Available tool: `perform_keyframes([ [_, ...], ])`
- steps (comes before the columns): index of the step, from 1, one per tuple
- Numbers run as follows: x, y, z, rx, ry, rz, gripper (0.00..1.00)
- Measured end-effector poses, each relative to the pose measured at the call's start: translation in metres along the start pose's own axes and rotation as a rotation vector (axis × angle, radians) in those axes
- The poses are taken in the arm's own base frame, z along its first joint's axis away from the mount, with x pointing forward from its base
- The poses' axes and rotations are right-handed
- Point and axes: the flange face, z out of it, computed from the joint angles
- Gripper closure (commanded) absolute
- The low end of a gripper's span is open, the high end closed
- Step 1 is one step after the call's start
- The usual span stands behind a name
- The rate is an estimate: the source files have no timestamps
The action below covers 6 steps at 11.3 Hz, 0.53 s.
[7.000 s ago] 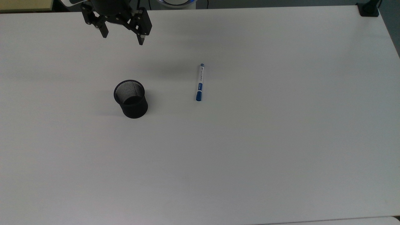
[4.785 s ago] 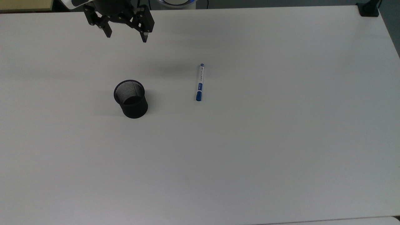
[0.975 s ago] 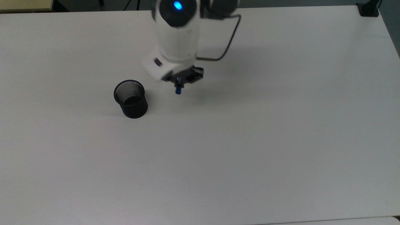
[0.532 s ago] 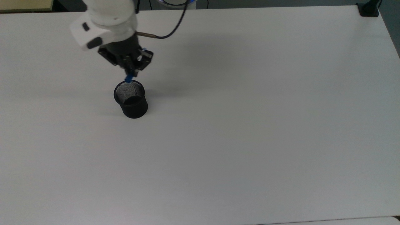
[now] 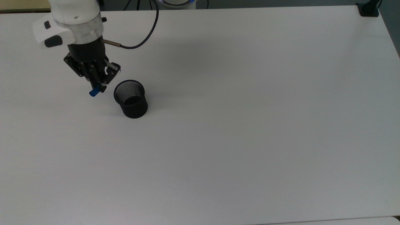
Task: Insert the marker
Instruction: 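Lift the marker and carry it over the black mesh cup, then lower the marker into the mesh cup and open the gripper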
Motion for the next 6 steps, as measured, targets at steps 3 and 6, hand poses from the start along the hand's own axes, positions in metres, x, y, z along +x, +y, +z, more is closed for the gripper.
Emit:
perform_keyframes([
  [3,0.006,-0.010,0.026,-0.002,0.017,0.027,0.99],
  [6,0.008,-0.028,0.059,-0.004,0.020,0.049,0.98],
])
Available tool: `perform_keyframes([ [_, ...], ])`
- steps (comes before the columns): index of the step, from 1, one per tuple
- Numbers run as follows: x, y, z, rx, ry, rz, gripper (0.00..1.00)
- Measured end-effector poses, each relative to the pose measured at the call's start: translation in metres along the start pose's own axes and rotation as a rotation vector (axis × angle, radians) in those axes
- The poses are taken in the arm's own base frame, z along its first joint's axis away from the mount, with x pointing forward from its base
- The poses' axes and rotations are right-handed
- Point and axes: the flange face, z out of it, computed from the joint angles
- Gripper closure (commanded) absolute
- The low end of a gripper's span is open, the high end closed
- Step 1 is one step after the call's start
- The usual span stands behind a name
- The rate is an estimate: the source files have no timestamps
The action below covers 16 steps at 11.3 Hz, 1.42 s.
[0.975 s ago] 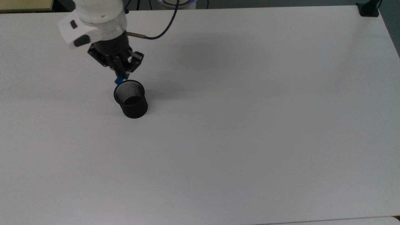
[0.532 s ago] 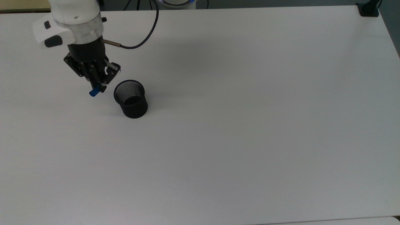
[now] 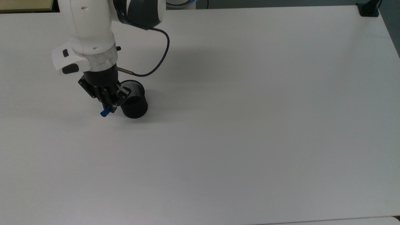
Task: Insert the marker
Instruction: 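Lower the marker into the mesh cup and open the gripper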
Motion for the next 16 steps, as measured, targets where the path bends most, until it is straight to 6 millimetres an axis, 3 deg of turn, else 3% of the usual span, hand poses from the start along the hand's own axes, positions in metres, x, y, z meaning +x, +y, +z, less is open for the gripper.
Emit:
perform_keyframes([
  [2,-0.001,-0.003,0.002,0.000,-0.003,-0.002,0.92],
  [3,-0.002,-0.004,0.003,0.000,-0.006,-0.005,0.83],
  [7,-0.010,-0.005,0.015,-0.005,-0.049,-0.007,0.17],
  [8,-0.012,-0.004,0.018,-0.007,-0.066,-0.007,0.06],
  [9,-0.014,-0.004,0.019,-0.010,-0.083,-0.007,0.00],
  [12,-0.021,-0.003,0.012,-0.016,-0.146,-0.006,0.00],
  [14,-0.023,-0.003,-0.013,-0.010,-0.159,-0.006,0.00],
  [16,-0.033,-0.020,-0.047,0.003,-0.184,-0.034,0.00],
])
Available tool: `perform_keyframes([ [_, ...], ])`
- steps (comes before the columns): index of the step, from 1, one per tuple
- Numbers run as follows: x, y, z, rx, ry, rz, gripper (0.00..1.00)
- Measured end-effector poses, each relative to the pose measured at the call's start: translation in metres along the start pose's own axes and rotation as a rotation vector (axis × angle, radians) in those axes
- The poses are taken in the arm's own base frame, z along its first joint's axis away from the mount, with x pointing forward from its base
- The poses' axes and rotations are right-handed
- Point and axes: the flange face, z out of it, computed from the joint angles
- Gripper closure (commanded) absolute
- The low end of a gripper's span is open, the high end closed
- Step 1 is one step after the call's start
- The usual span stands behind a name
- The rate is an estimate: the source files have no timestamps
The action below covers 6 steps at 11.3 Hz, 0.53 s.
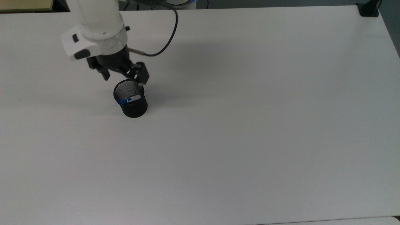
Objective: Insert the marker
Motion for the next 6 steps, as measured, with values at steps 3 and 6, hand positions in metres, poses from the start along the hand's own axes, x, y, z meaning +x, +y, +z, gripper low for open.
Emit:
perform_keyframes([
  [3,-0.031,-0.042,-0.041,0.012,-0.042,-0.075,0.00],
  [6,-0.053,-0.043,-0.081,0.025,-0.053,-0.089,0.00],
])
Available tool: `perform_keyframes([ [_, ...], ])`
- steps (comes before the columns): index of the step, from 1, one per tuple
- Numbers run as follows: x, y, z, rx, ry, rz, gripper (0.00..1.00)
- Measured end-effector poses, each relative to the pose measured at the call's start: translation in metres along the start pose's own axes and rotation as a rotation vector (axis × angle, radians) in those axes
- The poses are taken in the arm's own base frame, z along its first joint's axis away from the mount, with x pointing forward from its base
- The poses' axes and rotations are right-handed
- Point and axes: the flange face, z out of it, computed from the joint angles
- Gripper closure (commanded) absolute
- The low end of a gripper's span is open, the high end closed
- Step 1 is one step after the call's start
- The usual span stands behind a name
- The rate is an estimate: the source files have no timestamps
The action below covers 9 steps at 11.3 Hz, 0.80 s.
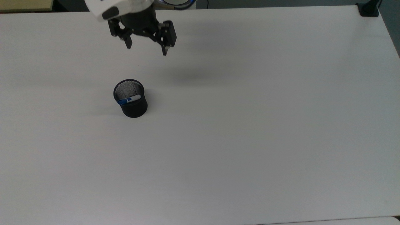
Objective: Insert the marker
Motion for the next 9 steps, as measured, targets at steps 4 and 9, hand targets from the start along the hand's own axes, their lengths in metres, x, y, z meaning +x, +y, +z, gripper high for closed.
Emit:
perform_keyframes([
  [4,-0.017,0.003,-0.027,0.010,0.004,-0.002,0.00],
  [9,-0.020,0.013,-0.032,0.011,-0.004,0.016,0.00],
])
